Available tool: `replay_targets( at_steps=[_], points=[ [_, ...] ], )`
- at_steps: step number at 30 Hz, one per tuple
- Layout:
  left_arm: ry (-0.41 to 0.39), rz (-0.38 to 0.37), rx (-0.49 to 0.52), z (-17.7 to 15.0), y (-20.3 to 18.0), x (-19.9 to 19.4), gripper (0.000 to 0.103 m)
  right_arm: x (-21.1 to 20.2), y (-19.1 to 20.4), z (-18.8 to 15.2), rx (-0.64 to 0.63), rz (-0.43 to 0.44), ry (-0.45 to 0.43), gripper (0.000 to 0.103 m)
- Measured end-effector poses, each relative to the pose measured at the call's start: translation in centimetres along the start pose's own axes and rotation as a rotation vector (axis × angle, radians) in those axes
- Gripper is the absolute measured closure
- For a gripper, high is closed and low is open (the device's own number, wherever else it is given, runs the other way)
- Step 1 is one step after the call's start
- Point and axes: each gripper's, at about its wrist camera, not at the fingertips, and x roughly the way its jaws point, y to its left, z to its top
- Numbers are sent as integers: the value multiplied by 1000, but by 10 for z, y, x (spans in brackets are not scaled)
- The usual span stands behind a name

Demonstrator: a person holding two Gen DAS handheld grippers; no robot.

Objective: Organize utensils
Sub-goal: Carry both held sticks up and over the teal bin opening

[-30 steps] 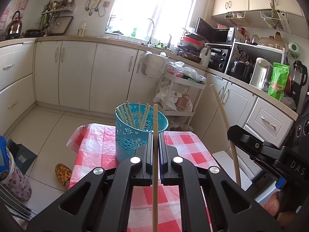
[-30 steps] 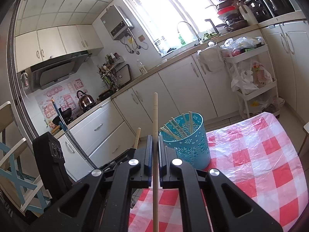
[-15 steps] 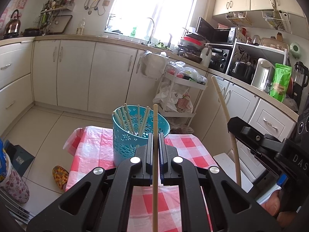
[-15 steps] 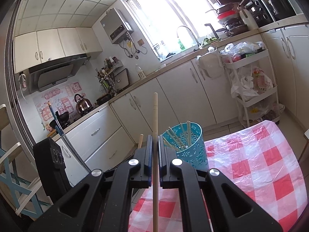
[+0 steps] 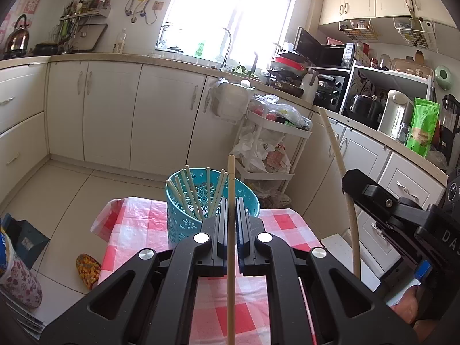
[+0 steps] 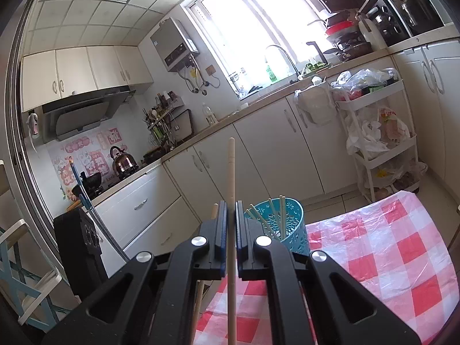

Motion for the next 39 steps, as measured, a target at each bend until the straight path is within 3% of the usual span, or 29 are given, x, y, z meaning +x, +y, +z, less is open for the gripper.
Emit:
replay_targets(
  at_steps=[27, 39],
  points=[
    [-57, 26, -38, 37, 22, 60, 98, 67, -10, 35, -37, 8, -91, 97],
    [-101, 14, -42, 52, 17, 73, 98, 89, -14, 40, -53, 5, -91, 97]
  ],
)
